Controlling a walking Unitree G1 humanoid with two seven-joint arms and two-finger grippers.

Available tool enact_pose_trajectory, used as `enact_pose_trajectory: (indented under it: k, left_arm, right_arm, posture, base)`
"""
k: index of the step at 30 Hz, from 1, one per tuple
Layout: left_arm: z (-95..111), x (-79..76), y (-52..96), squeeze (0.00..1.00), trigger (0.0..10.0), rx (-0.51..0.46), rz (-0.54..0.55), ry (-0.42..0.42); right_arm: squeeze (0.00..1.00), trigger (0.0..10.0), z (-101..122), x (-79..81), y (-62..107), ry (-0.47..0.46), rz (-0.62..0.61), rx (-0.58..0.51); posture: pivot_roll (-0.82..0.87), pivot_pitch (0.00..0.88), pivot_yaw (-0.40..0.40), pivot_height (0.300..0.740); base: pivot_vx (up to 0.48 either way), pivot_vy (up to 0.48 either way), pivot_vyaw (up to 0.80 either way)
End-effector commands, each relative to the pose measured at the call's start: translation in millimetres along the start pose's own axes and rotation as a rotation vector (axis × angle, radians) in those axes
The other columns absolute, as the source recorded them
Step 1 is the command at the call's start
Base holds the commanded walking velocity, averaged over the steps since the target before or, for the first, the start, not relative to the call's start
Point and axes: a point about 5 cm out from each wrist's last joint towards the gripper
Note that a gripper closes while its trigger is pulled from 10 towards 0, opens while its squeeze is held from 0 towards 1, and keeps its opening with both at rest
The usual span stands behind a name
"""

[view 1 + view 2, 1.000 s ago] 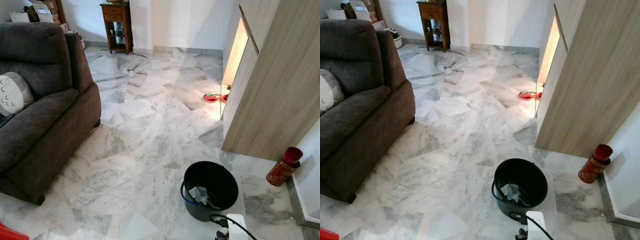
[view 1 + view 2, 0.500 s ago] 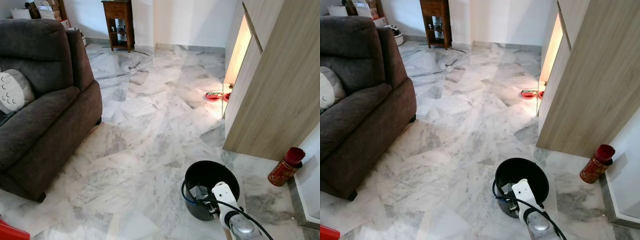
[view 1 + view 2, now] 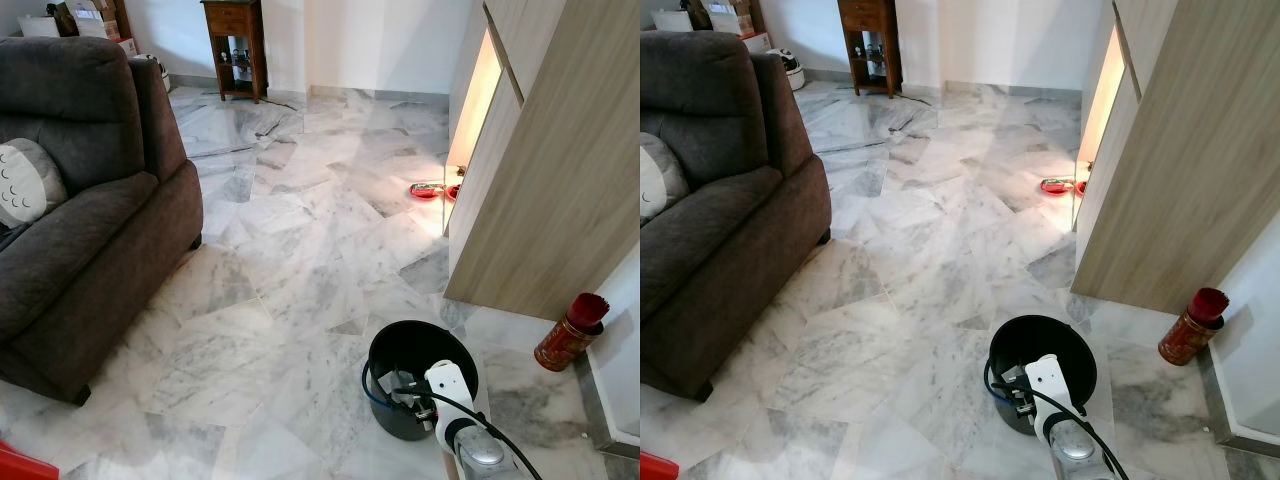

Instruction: Sweep floor

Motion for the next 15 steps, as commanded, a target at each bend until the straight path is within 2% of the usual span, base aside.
enact_pose_trajectory:
  k: [1,7,11,15]
  left_arm:
    - [0.5,1.4,-0.4,0.0,10.0,-0.004,0.009,0.031]
    - [-1.6,1.0,-0.9,0.0,10.0,0.022,0.011,0.045]
    - [-1.9,0.2,-1.2,0.0,10.0,0.024,0.012,0.058]
    - [-1.8,-0.3,-1.5,0.0,10.0,0.027,0.012,0.06]
  right_arm:
    - [0.0,10.0,0.6,0.3,-0.7,-0.035,-0.015,0.004]
    - [0.0,10.0,-8.7,-4.3,1.6,-0.066,-0.05,0.055]
    - [0.0,10.0,-12.8,-7.0,2.8,-0.084,-0.065,0.078]
    - [0.0,10.0,-22.7,-10.6,6.1,-0.065,-0.1,0.126]
  posture:
    - [0.05,0.004,0.0,0.74]
    - [0.04,0.016,0.0,0.74]
    - [0.04,0.018,-0.002,0.74]
    - [0.04,0.021,-0.005,0.74]
  base:
    - [0.0,0.0,0.0]
    - [0.0,0.0,0.0]
    - [0.0,0.0,-0.74]
    - [0.0,0.0,-0.8]
Point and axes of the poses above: a point about 5 cm out from each wrist's last joint towards the gripper, its own y axis pointing back from the gripper into the wrist, its own z axis along the axis of the wrist's last joint, x = y × z, and after that the axes turned 12 degrees about -y, right-handed
